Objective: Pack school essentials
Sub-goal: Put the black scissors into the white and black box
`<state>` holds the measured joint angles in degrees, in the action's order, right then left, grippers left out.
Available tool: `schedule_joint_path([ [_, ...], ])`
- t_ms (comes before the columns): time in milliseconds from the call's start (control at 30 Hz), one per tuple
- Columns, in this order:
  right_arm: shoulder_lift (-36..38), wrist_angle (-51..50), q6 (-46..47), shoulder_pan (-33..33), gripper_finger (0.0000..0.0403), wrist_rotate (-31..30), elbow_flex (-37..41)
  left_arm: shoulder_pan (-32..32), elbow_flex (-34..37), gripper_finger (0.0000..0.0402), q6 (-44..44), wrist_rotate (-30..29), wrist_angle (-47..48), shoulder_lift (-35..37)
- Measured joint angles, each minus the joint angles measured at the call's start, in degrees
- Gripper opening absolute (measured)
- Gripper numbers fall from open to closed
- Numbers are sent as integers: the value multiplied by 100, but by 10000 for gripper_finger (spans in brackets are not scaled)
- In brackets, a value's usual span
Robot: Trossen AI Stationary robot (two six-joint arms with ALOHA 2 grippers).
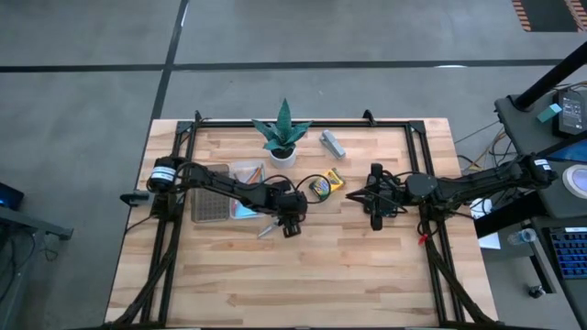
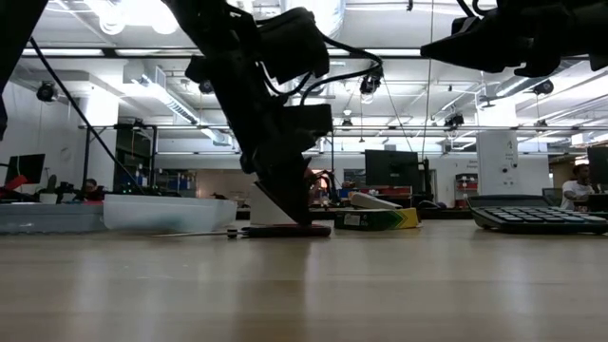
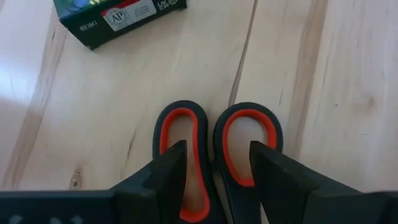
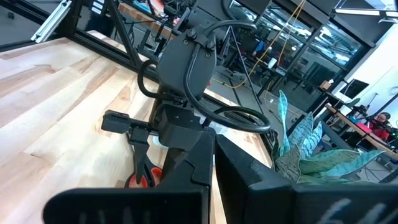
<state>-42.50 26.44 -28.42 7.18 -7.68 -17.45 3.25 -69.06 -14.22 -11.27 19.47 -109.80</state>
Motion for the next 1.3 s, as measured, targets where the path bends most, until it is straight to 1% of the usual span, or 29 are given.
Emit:
schedule_joint_path([
  [200,0,-4,-3,0,9,0,0,-26,181,157,-2,-9,-342,0],
  [367,0,-4,-11,0,9,1,0,-40,270,157,-7,-11,-439,-2],
  [800,-2,-4,-12,0,9,2,0,-68,291,157,-29,-13,-591,-12],
  [1067,-2,-38,-12,0,9,2,-2,-66,275,157,-46,-24,-798,-298],
  [1300,-2,-48,-14,-9,9,0,-2,-63,274,151,-46,-22,-796,-315],
])
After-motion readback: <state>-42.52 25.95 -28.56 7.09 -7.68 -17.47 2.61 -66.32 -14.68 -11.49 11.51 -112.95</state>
